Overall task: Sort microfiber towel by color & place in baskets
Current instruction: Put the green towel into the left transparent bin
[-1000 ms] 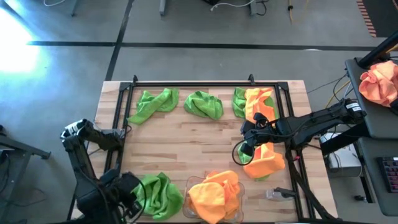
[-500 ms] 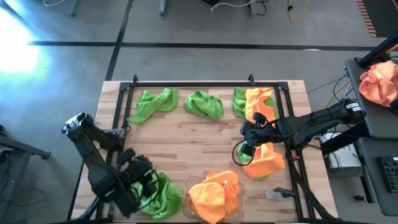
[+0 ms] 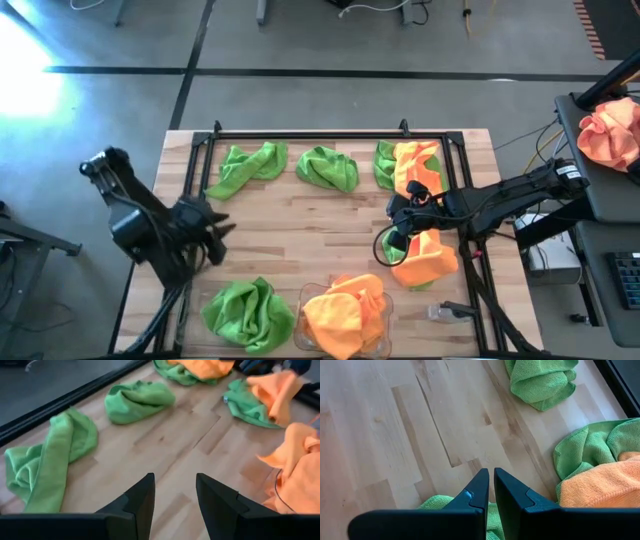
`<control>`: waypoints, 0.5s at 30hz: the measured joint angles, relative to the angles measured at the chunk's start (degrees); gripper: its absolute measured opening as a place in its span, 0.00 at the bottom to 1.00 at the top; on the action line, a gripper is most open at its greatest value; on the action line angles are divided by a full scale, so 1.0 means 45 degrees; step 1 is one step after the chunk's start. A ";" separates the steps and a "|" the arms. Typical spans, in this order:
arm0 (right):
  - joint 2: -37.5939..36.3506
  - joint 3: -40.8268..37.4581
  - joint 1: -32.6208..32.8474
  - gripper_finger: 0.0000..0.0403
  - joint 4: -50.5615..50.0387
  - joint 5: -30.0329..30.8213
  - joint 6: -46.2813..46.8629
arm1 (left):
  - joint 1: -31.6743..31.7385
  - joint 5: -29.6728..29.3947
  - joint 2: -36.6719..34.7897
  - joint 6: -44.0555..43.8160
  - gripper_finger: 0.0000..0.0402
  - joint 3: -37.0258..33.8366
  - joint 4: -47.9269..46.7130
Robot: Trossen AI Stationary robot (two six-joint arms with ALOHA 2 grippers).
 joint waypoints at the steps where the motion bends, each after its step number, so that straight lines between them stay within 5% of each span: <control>1: 0.0000 0.0000 0.0000 0.06 0.0000 0.0003 0.0005 | 0.0000 -0.0038 -0.0458 0.0128 0.32 -0.0339 0.0010; 15: 0.0000 0.0000 -0.0005 0.06 0.0005 0.0029 0.0131 | 0.0000 -0.2253 -0.6707 0.1536 0.32 -0.5055 0.1762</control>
